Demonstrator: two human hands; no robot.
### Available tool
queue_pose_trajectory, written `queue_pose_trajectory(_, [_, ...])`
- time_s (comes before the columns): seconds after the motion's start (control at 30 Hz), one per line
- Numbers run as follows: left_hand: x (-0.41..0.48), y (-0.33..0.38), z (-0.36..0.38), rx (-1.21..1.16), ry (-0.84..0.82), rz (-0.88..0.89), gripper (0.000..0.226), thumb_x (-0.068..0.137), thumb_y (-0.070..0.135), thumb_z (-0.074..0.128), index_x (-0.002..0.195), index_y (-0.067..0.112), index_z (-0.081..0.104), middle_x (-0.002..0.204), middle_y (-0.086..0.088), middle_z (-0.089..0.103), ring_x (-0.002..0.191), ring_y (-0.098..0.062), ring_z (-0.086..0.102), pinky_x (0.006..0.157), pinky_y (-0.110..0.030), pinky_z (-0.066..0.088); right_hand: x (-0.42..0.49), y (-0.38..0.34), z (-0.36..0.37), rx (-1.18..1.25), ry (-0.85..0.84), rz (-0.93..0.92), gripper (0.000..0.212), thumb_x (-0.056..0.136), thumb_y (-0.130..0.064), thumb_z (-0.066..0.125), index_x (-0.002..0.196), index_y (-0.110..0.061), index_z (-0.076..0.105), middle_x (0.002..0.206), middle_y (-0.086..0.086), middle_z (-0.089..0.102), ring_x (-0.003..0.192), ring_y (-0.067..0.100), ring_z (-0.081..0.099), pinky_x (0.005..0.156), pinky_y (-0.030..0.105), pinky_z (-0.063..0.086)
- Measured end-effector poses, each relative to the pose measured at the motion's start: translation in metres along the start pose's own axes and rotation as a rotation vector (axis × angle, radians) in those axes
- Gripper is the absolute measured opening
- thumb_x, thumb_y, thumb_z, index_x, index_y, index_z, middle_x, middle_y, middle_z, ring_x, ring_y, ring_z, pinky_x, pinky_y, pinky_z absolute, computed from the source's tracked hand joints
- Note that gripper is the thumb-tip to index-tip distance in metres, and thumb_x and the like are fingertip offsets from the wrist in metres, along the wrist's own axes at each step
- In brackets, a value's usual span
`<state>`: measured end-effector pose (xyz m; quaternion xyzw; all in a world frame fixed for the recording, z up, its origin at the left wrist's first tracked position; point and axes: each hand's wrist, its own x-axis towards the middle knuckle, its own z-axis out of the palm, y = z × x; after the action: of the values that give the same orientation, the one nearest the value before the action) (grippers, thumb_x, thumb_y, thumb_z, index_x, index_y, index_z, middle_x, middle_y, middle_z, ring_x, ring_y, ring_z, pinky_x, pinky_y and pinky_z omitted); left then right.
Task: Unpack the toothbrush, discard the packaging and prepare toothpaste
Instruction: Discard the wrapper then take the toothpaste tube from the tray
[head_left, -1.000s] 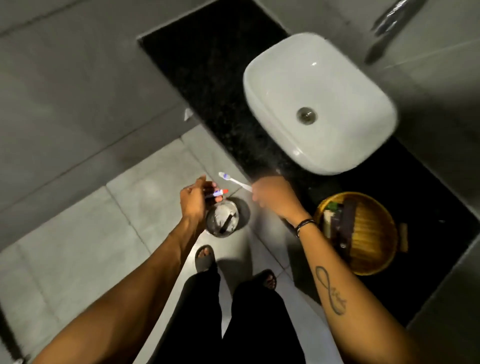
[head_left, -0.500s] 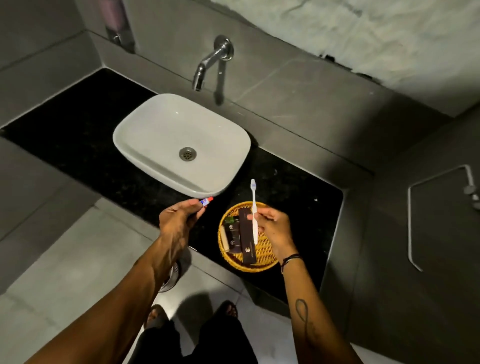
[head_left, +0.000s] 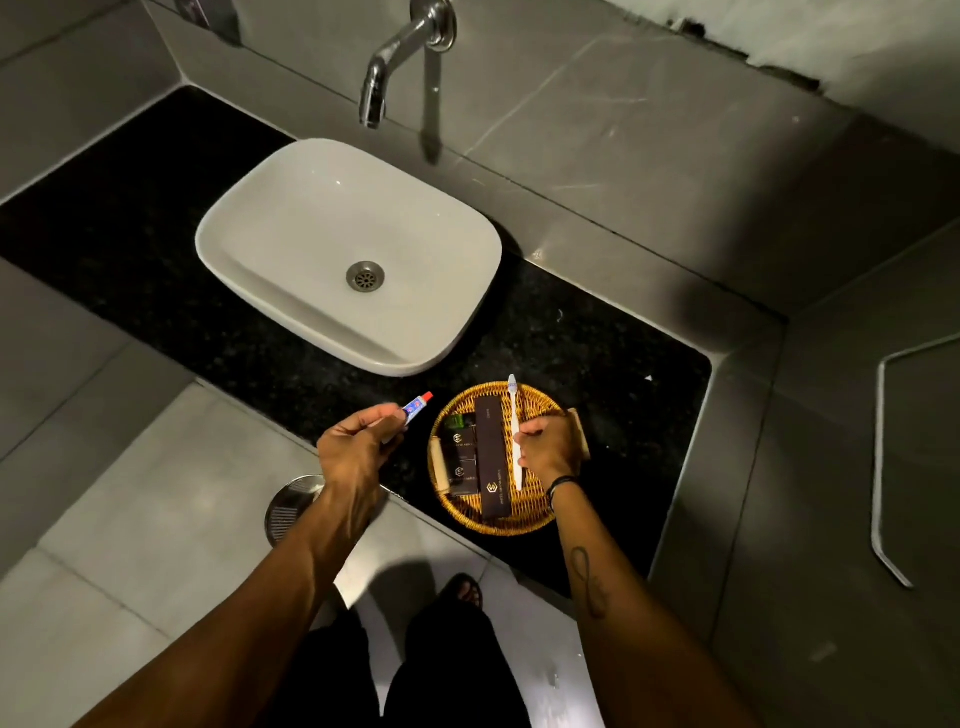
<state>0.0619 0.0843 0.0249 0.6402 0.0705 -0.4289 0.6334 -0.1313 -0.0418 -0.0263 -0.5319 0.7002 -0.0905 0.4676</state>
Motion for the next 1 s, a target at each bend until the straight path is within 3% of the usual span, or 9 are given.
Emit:
queue_pose_trajectory(0.47, [0.009, -0.014, -0.005, 0.007, -0.065, -0.048, 0.015, 0.084, -0.014, 0.072, 0.092, -0.002, 0.076, 0.075, -0.009, 0.080, 0.066, -0.019, 0.077, 0.071, -0.026, 0.066, 0.012, -0.005, 0.002, -0.052, -0.007, -0.002, 0.019, 0.097, -0.012, 0.074, 0.113, -0.002, 0.079, 0.117, 0.018, 0.080, 0.108, 0.037, 0.076, 0.098, 0.051, 0.062])
queue_pose_trajectory(0.53, [0.008, -0.014, -0.003, 0.009, -0.068, -0.053, 0.015, 0.084, -0.014, 0.072, 0.091, -0.001, 0.076, 0.073, -0.008, 0.080, 0.064, -0.019, 0.077, 0.072, -0.026, 0.066, 0.006, -0.007, 0.000, -0.054, 0.037, -0.032, 0.017, 0.097, -0.013, 0.073, 0.108, -0.001, 0.079, 0.113, 0.017, 0.080, 0.106, 0.035, 0.076, 0.094, 0.038, 0.061])
queue_pose_trajectory(0.63, [0.005, -0.014, 0.004, 0.018, -0.104, -0.067, 0.015, 0.084, -0.012, 0.073, 0.093, -0.002, 0.077, 0.075, -0.010, 0.081, 0.066, -0.020, 0.077, 0.073, -0.027, 0.066, -0.012, -0.016, -0.007, -0.051, 0.165, -0.125, 0.016, 0.097, -0.012, 0.073, 0.111, -0.007, 0.079, 0.116, 0.008, 0.080, 0.103, 0.022, 0.073, 0.072, 0.012, 0.046])
queue_pose_trajectory(0.7, [0.003, -0.013, 0.011, -0.009, -0.164, -0.124, 0.015, 0.085, -0.013, 0.070, 0.096, -0.004, 0.076, 0.079, -0.012, 0.081, 0.070, -0.021, 0.079, 0.073, -0.026, 0.066, -0.020, -0.021, -0.012, 0.149, 0.080, -0.213, 0.027, 0.095, -0.007, 0.074, 0.122, -0.010, 0.077, 0.122, 0.006, 0.079, 0.111, 0.019, 0.074, 0.077, 0.011, 0.055])
queue_pose_trajectory(0.77, [0.000, -0.012, 0.019, -0.065, -0.239, -0.227, 0.017, 0.088, -0.014, 0.066, 0.099, -0.005, 0.075, 0.082, -0.014, 0.081, 0.072, -0.022, 0.079, 0.071, -0.024, 0.065, -0.028, -0.023, -0.017, 0.363, -0.089, -0.283, 0.031, 0.095, -0.004, 0.074, 0.125, -0.010, 0.076, 0.120, 0.009, 0.080, 0.107, 0.017, 0.077, 0.080, 0.028, 0.067])
queue_pose_trajectory(0.87, [-0.006, -0.011, 0.031, -0.131, -0.320, -0.358, 0.018, 0.091, -0.013, 0.061, 0.099, -0.005, 0.074, 0.083, -0.016, 0.080, 0.070, -0.021, 0.079, 0.060, -0.020, 0.062, -0.037, -0.026, -0.023, 0.491, -0.241, -0.328, 0.025, 0.097, -0.007, 0.072, 0.120, -0.013, 0.080, 0.108, 0.004, 0.084, 0.087, 0.010, 0.078, 0.070, 0.025, 0.064])
queue_pose_trajectory(1.0, [-0.016, -0.016, 0.044, -0.132, -0.463, -0.519, 0.022, 0.095, -0.009, 0.056, 0.110, -0.007, 0.072, 0.091, -0.018, 0.082, 0.078, -0.021, 0.081, 0.064, -0.021, 0.063, -0.042, -0.029, -0.036, 0.541, -0.252, -0.374, 0.022, 0.094, -0.010, 0.076, 0.105, -0.027, 0.085, 0.095, 0.004, 0.084, 0.076, 0.010, 0.072, 0.060, 0.021, 0.056])
